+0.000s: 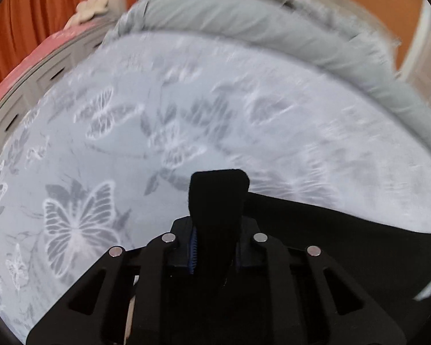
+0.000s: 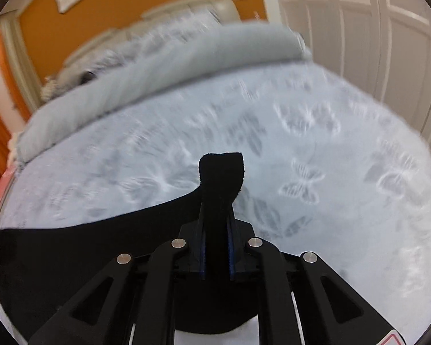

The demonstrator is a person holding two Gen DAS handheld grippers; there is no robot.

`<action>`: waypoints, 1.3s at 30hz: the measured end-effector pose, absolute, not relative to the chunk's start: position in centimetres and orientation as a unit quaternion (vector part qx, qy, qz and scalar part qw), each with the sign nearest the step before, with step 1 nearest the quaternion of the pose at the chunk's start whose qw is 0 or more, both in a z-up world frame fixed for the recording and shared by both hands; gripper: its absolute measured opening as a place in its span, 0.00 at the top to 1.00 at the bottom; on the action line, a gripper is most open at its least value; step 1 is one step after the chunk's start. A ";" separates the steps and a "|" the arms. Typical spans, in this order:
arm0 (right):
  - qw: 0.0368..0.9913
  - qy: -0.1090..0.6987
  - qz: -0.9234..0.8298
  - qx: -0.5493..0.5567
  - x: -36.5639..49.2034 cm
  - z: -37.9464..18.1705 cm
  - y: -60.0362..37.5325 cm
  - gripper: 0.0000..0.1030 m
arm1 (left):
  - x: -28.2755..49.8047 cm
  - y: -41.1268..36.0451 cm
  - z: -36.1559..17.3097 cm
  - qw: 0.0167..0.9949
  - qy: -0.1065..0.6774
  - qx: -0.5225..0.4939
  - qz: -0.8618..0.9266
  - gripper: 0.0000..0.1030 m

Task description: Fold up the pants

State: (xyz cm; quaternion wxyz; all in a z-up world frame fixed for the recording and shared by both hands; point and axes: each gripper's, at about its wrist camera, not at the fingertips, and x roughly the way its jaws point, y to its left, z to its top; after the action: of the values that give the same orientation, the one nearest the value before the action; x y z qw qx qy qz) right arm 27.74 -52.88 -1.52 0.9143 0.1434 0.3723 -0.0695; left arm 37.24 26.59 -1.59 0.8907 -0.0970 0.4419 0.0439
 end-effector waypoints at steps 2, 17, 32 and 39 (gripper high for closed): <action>0.928 0.349 -0.049 0.122 24.7 1.4 -51.9 0.91 | 34.5 26.6 1.0 0.903 0.416 -0.102 0.020 0.83; 0.903 0.420 -0.048 0.079 5.2 -4.1 -51.7 0.67 | 12.3 31.2 -3.9 0.875 0.474 -0.091 0.027 0.60; 0.939 0.326 0.058 0.088 0.8 2.5 -37.9 0.41 | 6.2 33.1 -8.3 0.729 0.489 -0.480 -0.001 0.05; 0.912 0.366 0.163 0.085 4.9 0.8 -25.4 0.41 | 8.7 32.4 -9.4 0.701 0.491 -0.518 -0.012 0.89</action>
State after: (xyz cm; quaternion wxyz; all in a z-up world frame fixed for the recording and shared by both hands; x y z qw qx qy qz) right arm 4.88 -25.44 0.75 0.9121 0.0854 0.3664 0.1631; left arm 8.66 32.42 -9.41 0.7005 -0.5178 0.4909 -0.0124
